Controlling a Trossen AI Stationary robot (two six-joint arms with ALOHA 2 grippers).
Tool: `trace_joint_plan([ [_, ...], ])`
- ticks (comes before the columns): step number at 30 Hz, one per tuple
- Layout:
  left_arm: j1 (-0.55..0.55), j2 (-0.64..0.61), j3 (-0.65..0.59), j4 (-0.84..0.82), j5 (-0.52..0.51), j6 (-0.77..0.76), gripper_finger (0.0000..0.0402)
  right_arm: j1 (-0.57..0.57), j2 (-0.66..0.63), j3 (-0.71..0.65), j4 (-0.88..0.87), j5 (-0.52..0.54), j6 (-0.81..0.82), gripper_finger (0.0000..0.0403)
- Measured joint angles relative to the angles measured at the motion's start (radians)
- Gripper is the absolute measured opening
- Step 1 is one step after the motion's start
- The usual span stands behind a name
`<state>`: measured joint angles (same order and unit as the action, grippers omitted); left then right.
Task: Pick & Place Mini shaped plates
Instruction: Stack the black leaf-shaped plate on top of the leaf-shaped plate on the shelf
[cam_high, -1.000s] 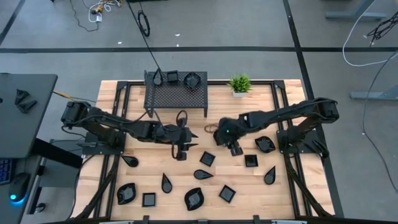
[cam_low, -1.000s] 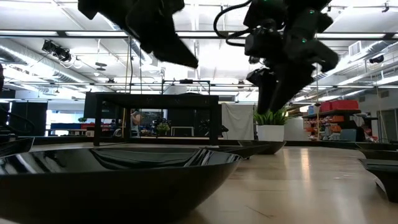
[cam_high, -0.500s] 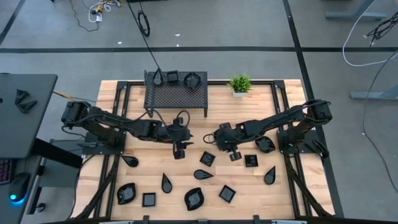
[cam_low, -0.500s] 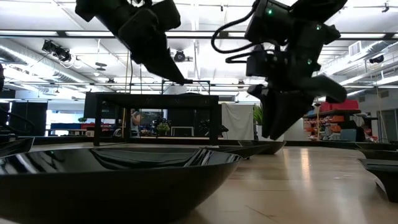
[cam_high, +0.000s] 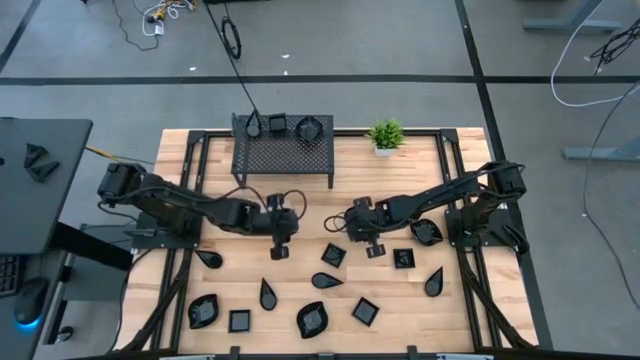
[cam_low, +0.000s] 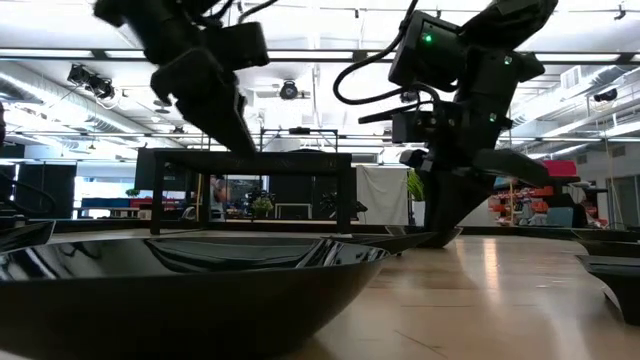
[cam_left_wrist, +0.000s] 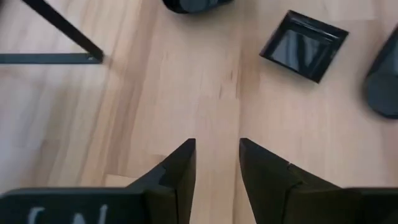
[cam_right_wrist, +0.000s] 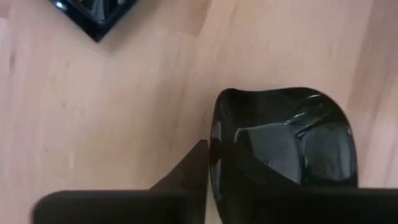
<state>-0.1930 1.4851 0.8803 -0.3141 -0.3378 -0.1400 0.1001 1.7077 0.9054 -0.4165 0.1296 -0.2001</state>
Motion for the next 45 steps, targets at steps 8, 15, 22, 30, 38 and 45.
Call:
trace_joint_plan([
  [8, -0.066, -0.111, -0.269, 0.202, -0.066, -0.222, 0.0108, 0.041, -0.099, 0.040, -0.106, 0.048, 0.005, 0.0013],
  [15, -0.093, -0.211, -0.396, 0.391, -0.094, -0.320, 0.0098, 0.081, -0.225, 0.253, -0.202, 0.074, -0.302, 0.0004],
  [22, -0.091, -0.210, -0.395, 0.453, -0.144, -0.295, 0.0096, -0.070, -0.218, 0.344, 0.123, 0.094, -0.782, 0.0005],
  [30, -0.091, -0.210, -0.395, 0.490, -0.162, -0.302, 0.0096, -0.365, -0.058, 0.339, 0.436, -0.109, -0.941, 0.0004],
  [38, -0.089, -0.210, -0.395, 0.525, -0.193, -0.302, 0.0096, -0.461, 0.121, 0.454, 0.438, -0.147, -0.931, 0.0004],
  [45, -0.085, -0.210, -0.395, 0.537, -0.202, -0.321, 0.0096, -0.504, 0.132, 0.472, 0.374, -0.151, -0.873, 0.0007],
])
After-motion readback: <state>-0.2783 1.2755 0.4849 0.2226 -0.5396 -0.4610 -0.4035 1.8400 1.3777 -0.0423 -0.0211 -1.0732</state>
